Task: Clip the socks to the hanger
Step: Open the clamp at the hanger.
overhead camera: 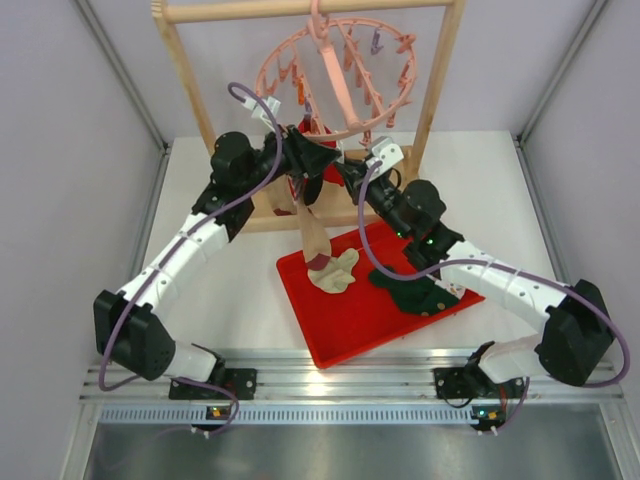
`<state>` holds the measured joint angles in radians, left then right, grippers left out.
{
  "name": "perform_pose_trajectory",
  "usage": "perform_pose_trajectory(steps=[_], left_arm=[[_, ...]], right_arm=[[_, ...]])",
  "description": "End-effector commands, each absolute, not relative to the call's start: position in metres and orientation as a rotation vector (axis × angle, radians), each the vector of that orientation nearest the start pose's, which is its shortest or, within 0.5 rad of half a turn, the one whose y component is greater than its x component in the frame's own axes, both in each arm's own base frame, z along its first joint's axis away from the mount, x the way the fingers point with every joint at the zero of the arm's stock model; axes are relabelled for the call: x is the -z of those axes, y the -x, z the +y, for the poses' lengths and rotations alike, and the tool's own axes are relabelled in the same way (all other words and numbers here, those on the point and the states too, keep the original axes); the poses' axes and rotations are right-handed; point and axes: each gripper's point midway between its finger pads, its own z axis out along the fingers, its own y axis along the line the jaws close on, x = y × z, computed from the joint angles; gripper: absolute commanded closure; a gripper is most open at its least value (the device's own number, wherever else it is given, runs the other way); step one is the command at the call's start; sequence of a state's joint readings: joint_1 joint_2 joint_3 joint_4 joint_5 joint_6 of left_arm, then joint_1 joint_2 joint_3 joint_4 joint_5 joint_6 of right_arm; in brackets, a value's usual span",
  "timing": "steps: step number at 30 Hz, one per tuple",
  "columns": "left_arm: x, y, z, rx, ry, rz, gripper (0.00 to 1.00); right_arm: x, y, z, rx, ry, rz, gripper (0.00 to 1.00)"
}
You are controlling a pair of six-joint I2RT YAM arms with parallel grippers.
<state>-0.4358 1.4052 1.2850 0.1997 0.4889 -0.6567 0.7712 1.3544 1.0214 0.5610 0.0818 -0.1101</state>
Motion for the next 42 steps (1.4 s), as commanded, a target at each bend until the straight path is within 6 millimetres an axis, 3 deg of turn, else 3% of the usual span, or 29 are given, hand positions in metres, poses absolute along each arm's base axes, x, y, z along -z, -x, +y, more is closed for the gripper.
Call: perform_pose_trajectory(steps=[1,3,5,6,7,10,11,14,19,26,35,42], left_arm=[[-0.429,-0.361,-0.285,1.245,-0.260,1.479,0.46],[-0.429,-0.360,-0.286,1.256,-0.267,1.477,0.50],[-0.427,-0.359,-0.287,1.265,-0.279,1.474,0.64],[-0.427,-0.357,-0.287,1.272,-0.291,1.467,0.69],[-0.426,-0.356,-0.288,1.281,-0.299,1.467,0.76],[-0.428,-0.349,-0.291,1.335,-0.348,1.463,0.83],[-0.429,-0.346,-0.293,1.354,-0.366,1.461,0.84],[-0.427,-0.343,-0.294,1.373,-0.392,1.464,0.86],[-0.424,-0.339,-0.291,1.449,-0.441,1.445,0.86],[-0.425,-0.343,-0.285,1.493,-0.444,1.413,0.86],[-0.420,-0.340,-0.284,1.526,-0.484,1.409,0.88],[-0.418,-0.342,-0.282,1.533,-0.472,1.408,0.89]], right_arm=[[-0.376,-0.325,0.320,-0.553,0.568,1.207,1.00],[-0.376,-0.323,0.320,-0.563,0.571,1.206,1.00],[-0.378,-0.321,0.322,-0.575,0.584,1.206,1.00],[-0.373,-0.318,0.326,-0.595,0.611,1.222,0.97],[-0.377,-0.317,0.324,-0.611,0.622,1.215,0.87],[-0.371,-0.305,0.331,-0.723,0.699,1.235,0.72],[-0.373,-0.308,0.326,-0.741,0.708,1.242,0.66],[-0.365,-0.302,0.328,-0.914,0.768,1.298,0.58],[-0.363,-0.312,0.322,-1.106,0.768,1.359,0.59],[-0.383,-0.303,0.330,-1.304,0.759,1.300,0.58],[-0.393,-0.313,0.327,-1.355,0.674,1.308,0.52],[-0.398,-0.334,0.307,-1.302,0.463,1.315,0.51]])
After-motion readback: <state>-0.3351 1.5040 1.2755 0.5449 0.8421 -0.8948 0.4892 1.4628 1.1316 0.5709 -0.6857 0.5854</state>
